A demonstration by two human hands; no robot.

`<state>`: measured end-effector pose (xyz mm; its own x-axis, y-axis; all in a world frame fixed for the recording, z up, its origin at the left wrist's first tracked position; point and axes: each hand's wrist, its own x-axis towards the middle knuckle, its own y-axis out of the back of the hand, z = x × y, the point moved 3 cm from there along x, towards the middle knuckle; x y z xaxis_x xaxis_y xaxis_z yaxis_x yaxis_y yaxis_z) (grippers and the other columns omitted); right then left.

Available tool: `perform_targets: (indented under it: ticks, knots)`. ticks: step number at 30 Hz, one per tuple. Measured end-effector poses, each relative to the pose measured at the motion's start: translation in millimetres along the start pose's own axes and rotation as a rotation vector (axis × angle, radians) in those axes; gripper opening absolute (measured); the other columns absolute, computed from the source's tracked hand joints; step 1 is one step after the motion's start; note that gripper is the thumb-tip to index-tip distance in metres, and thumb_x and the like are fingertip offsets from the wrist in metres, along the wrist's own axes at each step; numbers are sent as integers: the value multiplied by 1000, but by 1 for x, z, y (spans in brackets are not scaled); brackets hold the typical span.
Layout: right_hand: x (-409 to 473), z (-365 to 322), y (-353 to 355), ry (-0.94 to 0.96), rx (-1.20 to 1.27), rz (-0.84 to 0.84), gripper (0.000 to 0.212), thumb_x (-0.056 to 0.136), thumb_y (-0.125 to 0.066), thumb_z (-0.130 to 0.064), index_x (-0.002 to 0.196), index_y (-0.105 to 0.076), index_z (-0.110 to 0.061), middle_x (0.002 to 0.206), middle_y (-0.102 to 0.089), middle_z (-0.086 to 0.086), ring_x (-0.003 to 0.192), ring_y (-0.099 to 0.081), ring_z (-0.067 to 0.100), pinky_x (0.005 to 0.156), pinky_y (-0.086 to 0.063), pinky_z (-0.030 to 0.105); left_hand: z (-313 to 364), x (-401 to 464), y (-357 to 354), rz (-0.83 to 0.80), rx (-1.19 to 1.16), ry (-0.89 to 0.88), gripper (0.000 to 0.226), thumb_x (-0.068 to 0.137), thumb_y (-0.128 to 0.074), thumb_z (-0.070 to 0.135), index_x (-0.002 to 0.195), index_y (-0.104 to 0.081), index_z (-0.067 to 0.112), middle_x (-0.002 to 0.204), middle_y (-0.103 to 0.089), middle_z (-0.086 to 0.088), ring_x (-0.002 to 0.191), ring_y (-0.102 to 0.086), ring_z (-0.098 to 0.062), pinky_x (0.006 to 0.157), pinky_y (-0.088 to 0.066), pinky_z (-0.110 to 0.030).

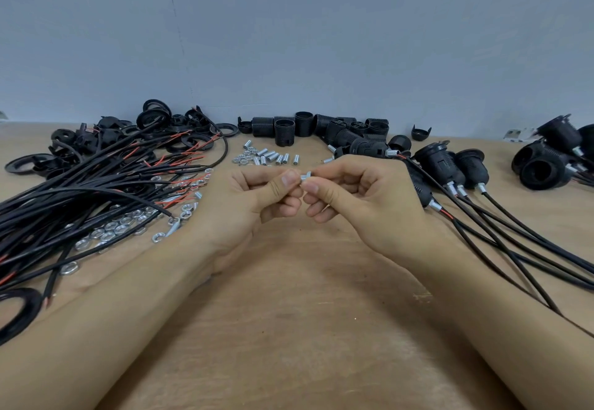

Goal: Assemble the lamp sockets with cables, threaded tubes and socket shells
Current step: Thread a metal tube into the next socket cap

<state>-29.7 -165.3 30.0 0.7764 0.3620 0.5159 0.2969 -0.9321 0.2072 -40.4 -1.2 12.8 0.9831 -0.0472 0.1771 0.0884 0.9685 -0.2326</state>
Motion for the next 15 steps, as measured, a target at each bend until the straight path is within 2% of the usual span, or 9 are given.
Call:
perform_targets:
  ticks: [3, 7, 12, 15]
  knots:
    - [0, 2, 0, 18, -67, -24, 16, 86, -73, -7, 90, -70, -22, 76, -73, 3, 65, -72, 21, 59, -59, 29, 2, 2, 4, 2, 50, -20, 20, 69, -72, 17, 84, -77, 6, 71, -71, -11, 61, -65, -13, 64, -55, -20]
    - [-2, -1, -1, 66, -134, -28, 20, 86, -73, -12, 87, -67, -31, 77, -73, -1, 63, -72, 17, 58, -59, 27, 0, 3, 5, -23, -3, 47, 16, 69, -72, 18, 78, -79, 6, 70, -71, -10, 58, -64, -10, 58, -54, -15]
    - [-2, -1, -1, 48, -109, -35, 14, 85, -74, -13, 86, -68, -26, 77, -72, 3, 64, -72, 19, 58, -60, 30, -3, 4, 4, -56, -26, 78, 17, 73, -69, 19, 75, -79, 6, 69, -70, -8, 57, -64, -9, 56, -53, -14]
    - [1, 2, 1, -61, 1, -55, 15, 89, -70, -8, 88, -70, -23, 78, -72, 9, 67, -71, 24, 58, -59, 31, -3, 5, 4, -30, -50, 35, 17, 75, -69, 15, 82, -79, 3, 73, -71, -9, 61, -64, -10, 60, -54, -17]
